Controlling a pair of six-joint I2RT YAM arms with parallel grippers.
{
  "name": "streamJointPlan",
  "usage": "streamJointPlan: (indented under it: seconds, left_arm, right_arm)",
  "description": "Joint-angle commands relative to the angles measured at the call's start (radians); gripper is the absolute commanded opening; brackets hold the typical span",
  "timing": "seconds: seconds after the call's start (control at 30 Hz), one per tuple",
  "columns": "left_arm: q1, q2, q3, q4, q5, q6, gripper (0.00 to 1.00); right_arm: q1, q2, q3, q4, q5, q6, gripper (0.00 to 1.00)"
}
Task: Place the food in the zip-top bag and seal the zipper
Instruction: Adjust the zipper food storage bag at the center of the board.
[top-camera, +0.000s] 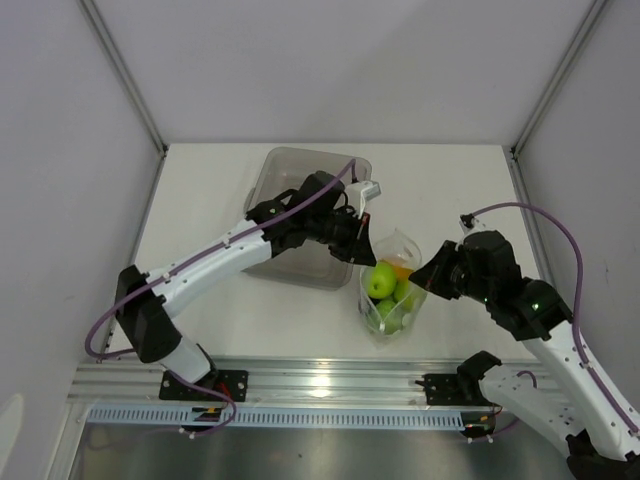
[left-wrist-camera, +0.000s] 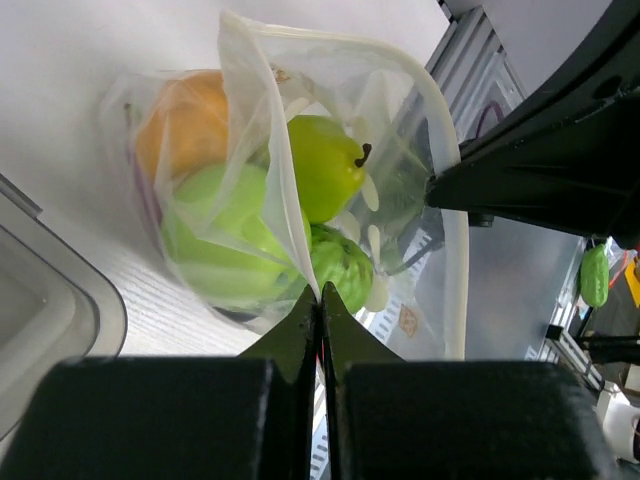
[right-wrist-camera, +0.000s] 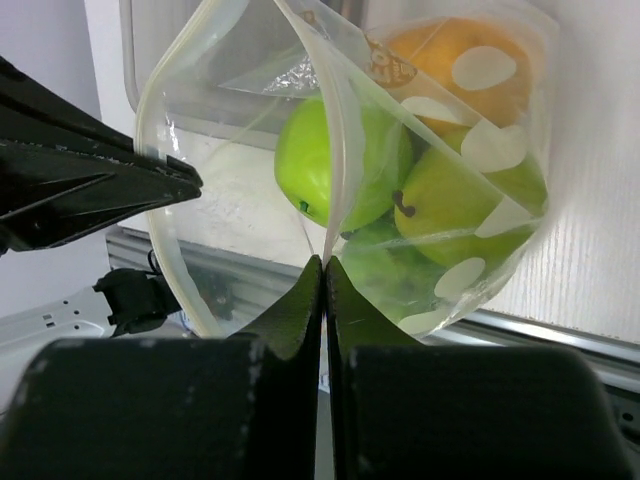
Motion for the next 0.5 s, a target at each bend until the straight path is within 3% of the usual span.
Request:
streamJointPlan:
  seconds: [0.0,0.17,0.33,0.47]
  left_arm:
    - [-0.005,-0.06,0.067,0.057,0.046,0.0,0.01]
    - [-0.023,-0.195,0.008,0.177,0.02,-0.029,0.01]
    - [-0.022,-0.04,-0.018,0.027,0.0,0.009,0.01]
    - [-0.022,0.009,-0.038,0.031,0.006,0.023,0.01]
  right_arm:
    - [0.0,0.001,0.084,0.022,-0.011,-0.006,0.0]
    - [0.001,-0.006,0.149,-0.005,0.013,-0.019,0.0]
    - [0.0,0.009,-0.05,0.077,-0.026,0.004,0.0]
    - [0.003,0.009,-0.117,0.114,-0.043,0.037,0.0]
